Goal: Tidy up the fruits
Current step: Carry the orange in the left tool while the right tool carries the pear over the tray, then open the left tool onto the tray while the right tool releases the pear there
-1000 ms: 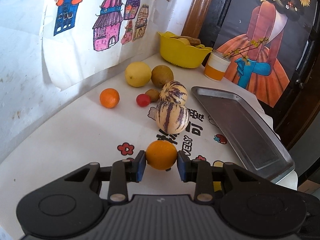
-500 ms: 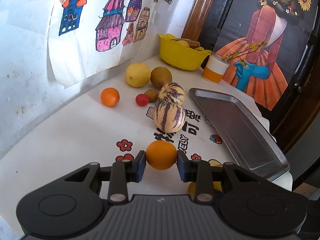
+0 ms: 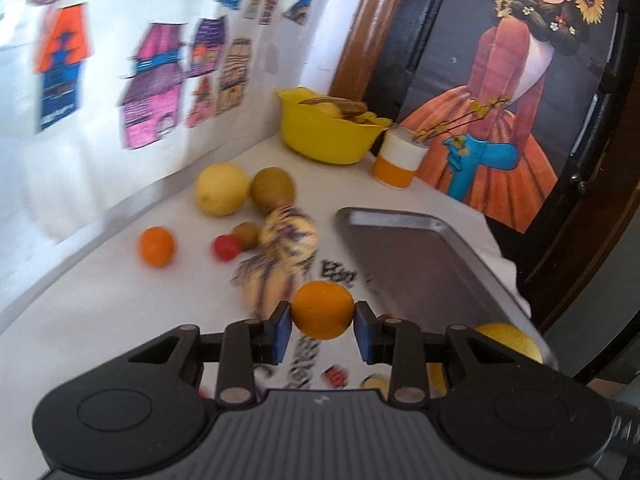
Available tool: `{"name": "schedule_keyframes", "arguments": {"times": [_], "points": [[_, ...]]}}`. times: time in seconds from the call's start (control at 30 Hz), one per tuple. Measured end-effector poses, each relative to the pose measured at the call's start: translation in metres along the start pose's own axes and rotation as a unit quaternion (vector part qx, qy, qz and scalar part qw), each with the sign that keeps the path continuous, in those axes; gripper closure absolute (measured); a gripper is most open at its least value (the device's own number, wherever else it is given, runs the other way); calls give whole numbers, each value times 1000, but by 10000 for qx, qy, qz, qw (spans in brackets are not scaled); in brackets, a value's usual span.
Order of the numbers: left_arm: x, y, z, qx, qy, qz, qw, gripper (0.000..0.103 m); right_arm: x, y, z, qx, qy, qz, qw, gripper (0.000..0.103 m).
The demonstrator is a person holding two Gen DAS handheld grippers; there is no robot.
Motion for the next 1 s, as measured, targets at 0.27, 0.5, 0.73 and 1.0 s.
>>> {"name": "schedule_keyframes", "arguments": {"times": [0.27, 0.5, 0.73, 1.0], "points": [[-50, 32, -45, -63, -535, -89, 9985, 66, -11, 65, -59, -148, -701, -289, 9970, 44], [-101, 44, -65, -174, -586, 84, 9981, 66, -42, 87, -98, -89, -1021, -200, 9945, 44], [-128, 35, -72, -304, -586, 319, 9973, 66, -51, 91, -107, -30, -1014, -221, 9946, 46], [-129, 30, -74, -247, -661, 396, 9967, 61, -40, 88, -100, 417, -1278, -505, 9896, 42]]}}
Point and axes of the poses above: each gripper's, at about its wrist camera, not at the fingertips, and x roughly against the way its jaws point, z to its left, y to its top, the point moved 9 cm from there along -x, roughly the way its jaws point, and after that the axes turned 11 degrees about -x, right-handed, at the moved point
